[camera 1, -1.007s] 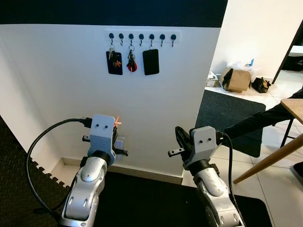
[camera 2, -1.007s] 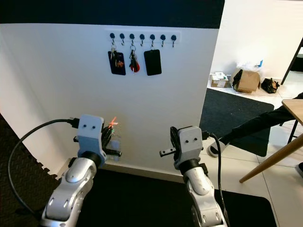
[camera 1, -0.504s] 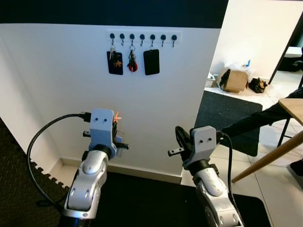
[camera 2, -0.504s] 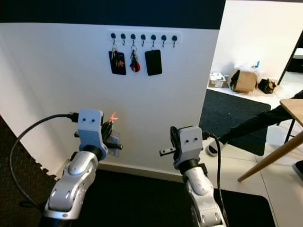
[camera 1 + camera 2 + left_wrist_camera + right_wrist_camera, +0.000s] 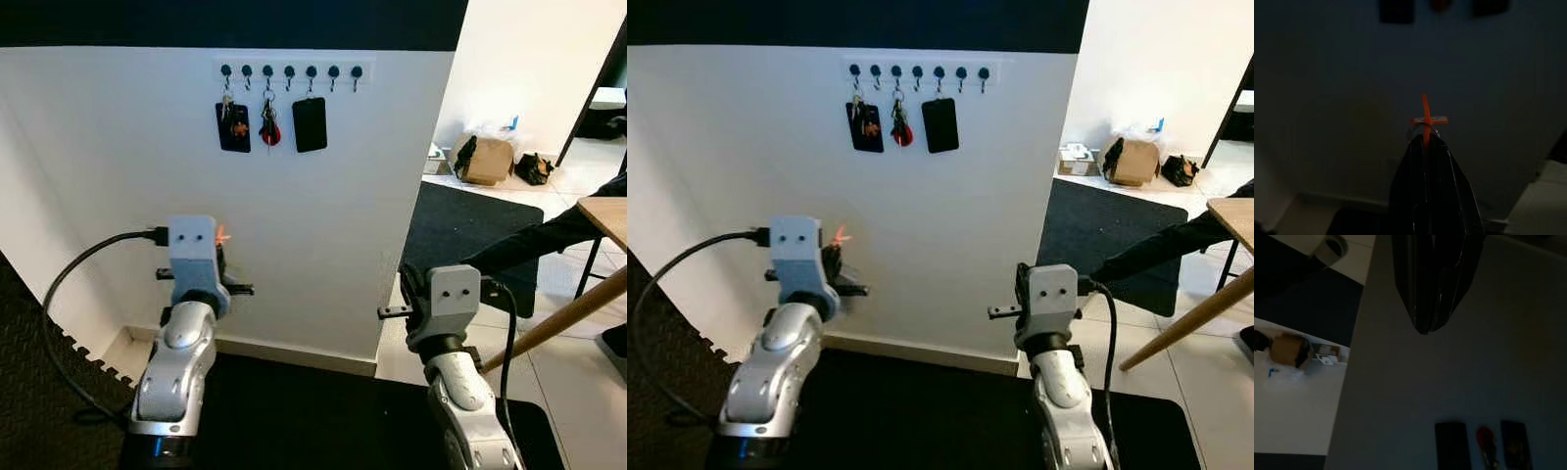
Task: Hang keys on a hook
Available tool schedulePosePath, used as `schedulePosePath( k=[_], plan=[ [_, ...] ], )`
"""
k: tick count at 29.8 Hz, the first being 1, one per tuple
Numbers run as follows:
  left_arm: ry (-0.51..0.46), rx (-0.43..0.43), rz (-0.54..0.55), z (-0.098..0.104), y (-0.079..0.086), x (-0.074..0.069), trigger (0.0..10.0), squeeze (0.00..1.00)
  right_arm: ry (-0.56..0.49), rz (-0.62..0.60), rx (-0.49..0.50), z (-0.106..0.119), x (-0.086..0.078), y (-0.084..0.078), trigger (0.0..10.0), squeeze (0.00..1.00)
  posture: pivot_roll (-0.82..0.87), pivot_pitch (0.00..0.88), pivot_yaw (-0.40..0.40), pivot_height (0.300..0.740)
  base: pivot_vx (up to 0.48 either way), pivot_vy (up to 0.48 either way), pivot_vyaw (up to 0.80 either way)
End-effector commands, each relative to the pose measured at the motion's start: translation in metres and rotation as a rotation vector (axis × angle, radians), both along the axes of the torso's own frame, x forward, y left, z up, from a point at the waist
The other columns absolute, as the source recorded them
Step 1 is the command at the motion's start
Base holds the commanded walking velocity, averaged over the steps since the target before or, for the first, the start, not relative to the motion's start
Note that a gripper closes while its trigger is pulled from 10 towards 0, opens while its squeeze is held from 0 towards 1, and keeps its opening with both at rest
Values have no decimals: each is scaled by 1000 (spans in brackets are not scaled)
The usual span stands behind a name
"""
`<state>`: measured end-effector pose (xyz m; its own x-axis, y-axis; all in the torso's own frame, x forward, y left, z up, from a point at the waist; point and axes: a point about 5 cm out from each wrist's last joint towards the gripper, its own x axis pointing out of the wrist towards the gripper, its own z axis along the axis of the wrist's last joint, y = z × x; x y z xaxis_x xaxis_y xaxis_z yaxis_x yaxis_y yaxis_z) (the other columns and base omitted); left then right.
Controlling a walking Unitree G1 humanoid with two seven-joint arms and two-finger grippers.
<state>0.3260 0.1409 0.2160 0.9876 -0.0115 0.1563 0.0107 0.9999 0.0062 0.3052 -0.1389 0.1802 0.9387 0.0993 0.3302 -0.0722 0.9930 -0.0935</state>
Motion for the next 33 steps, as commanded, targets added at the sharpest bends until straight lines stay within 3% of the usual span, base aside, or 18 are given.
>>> schedulePosePath(
  k=[1, 8, 33],
  plan=[
    [-1, 41, 1, -1, 2, 1, 10000, 0, 13, 12, 0, -2, -1, 4, 10000, 0, 32, 136, 70, 740, 0, 431, 0],
    [-2, 50, 1, -1, 1, 1, 10000, 0, 13, 16, 0, -2, 0, 6, 10000, 0, 37, 133, 69, 740, 0, 416, 0],
    [-17, 77, -14, 0, -1, 1, 10000, 0, 16, 26, 2, -2, 0, 8, 10000, 0, 40, 142, 67, 740, 0, 0, 0]
  ],
)
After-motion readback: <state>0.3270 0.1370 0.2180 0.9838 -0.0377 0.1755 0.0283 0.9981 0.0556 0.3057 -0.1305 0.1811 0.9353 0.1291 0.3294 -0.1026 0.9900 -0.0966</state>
